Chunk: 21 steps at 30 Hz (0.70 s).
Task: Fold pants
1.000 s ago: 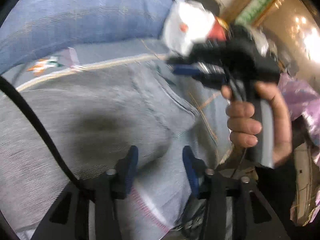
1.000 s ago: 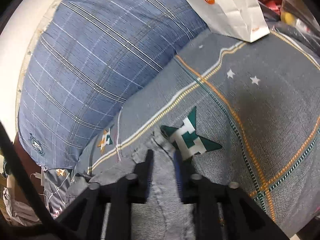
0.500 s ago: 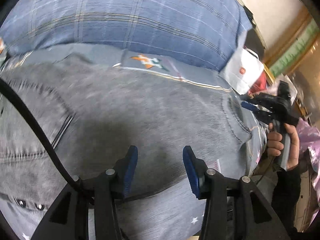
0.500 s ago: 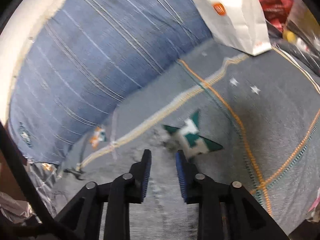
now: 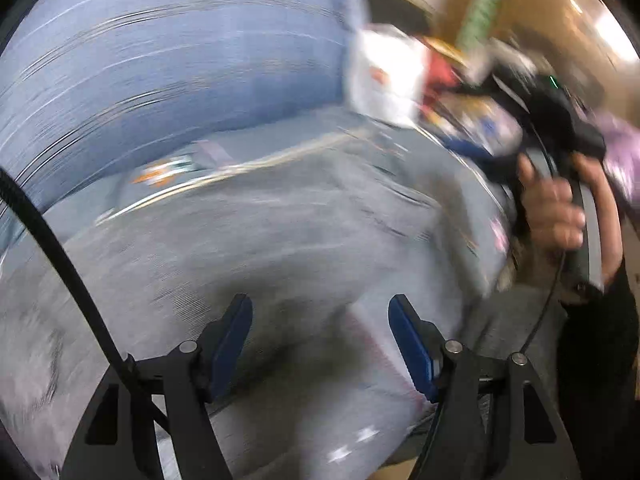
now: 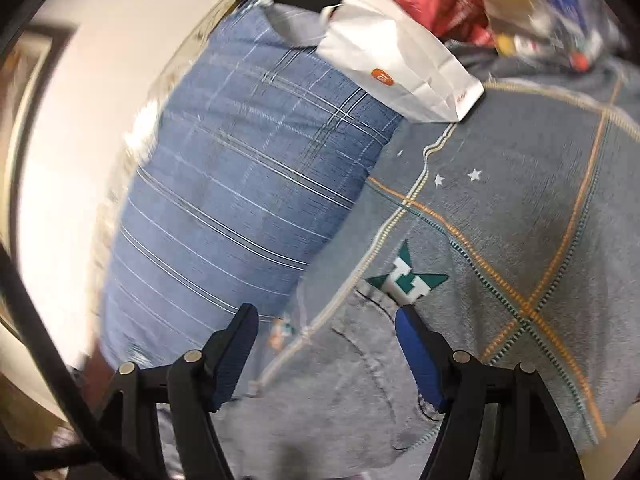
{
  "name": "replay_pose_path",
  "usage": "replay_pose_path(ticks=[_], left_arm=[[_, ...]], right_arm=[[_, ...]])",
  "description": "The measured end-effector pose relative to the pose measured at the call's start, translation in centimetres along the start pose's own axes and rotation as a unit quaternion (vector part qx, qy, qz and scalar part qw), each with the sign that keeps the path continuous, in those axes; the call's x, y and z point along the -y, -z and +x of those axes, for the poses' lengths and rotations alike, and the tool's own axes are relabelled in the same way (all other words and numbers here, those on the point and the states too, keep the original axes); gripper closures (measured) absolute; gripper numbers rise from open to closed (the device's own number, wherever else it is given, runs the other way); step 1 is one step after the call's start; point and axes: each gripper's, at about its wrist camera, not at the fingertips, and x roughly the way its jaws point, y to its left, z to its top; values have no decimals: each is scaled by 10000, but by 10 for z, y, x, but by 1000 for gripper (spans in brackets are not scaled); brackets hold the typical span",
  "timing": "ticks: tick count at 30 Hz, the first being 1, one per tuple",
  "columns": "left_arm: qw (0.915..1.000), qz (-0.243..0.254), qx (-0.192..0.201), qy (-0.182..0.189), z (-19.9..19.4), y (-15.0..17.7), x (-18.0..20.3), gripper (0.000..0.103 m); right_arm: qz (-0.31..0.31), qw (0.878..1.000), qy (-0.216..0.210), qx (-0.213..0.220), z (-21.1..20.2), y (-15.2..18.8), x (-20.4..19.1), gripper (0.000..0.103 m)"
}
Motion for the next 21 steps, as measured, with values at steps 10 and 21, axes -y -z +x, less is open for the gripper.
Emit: replay_pose_path(ticks=[10,21], left_arm=[[9897,1150,-847,-63,104,-51,78,50],[9787,1525,-1029,-910,139,-50,106,64]], right_arm=[[940,9947,257,-340,0,-16,54,29],[1353,9855,-361,-952,25,-11,71,29]])
